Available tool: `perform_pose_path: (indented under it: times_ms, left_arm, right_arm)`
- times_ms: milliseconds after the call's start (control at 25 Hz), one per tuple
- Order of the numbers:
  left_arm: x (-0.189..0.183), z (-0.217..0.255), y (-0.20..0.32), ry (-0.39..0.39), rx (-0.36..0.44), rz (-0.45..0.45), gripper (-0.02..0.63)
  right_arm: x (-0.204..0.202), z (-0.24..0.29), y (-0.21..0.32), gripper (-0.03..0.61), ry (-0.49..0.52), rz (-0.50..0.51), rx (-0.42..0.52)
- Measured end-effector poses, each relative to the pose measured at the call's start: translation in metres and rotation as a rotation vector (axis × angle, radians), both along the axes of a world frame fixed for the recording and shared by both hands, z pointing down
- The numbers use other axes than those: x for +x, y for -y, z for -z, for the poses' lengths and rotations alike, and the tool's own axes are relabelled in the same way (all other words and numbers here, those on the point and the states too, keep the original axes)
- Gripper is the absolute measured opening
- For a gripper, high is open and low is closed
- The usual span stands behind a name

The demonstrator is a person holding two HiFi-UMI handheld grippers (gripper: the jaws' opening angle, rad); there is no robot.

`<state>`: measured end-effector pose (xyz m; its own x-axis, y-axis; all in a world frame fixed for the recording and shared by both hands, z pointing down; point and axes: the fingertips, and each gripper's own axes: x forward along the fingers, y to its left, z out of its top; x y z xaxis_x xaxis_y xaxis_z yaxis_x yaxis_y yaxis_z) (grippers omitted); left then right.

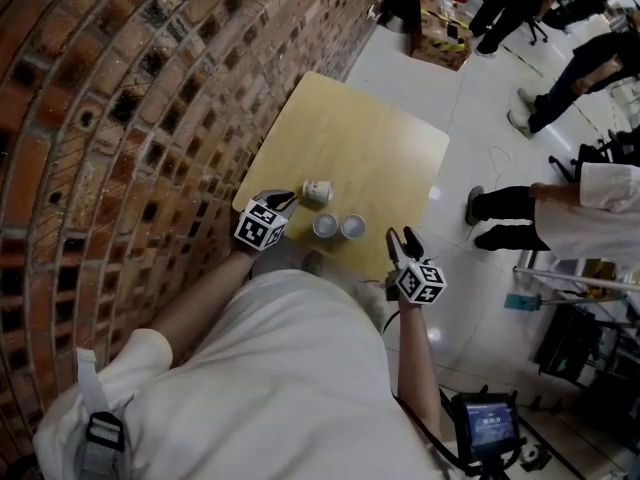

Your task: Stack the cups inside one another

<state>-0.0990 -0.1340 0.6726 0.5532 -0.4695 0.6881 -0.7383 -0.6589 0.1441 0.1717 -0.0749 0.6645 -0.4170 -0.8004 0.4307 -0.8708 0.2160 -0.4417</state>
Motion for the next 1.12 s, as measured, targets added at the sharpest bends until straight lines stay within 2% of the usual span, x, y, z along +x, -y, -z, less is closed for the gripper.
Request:
perform_pose_path:
  times_ms: [120, 200, 320, 600, 800, 920, 1040, 1120]
  left_arm:
    - [0.002, -0.005, 0.000, -0.002, -0.034, 0.016, 0.076]
    - [0.005, -0.011, 0.001, 0.007, -0.070, 0.025, 0.119]
    - [0.012, -0.021, 0.006, 0.042, -0.118, 0.030, 0.142]
    - [0.054, -0.056, 0.024, 0.115, -0.271, 0.003, 0.173]
    - [0.084, -0.097, 0.031, 0.234, -0.361, -0.024, 0.207]
    - [0.099, -0.123, 0.043, 0.284, -0.353, -0.046, 0.210]
    - [0.093, -0.142, 0.057, 0.418, -0.341, -0.018, 0.228]
    - [0.084, -0.147, 0.072, 0.525, -0.297, -0.001, 0.256]
  right_arm:
    - [0.000, -0.001, -0.002, 0.218, 0.004, -0.003, -0.002]
    - [0.001, -0.002, -0.003, 0.218, 0.007, -0.009, -0.003]
    - [0.005, -0.004, -0.004, 0.218, 0.010, -0.014, -0.007]
    - [0.007, -0.013, -0.017, 0.218, 0.029, -0.034, -0.026]
    - [0.014, -0.023, -0.027, 0.219, 0.047, -0.056, -0.053]
    - [0.019, -0.029, -0.032, 0.218, 0.063, -0.074, -0.067]
    - [0.026, -0.036, -0.038, 0.219, 0.074, -0.084, -0.082]
    - [0.029, -0.041, -0.042, 0.218, 0.075, -0.084, -0.092]
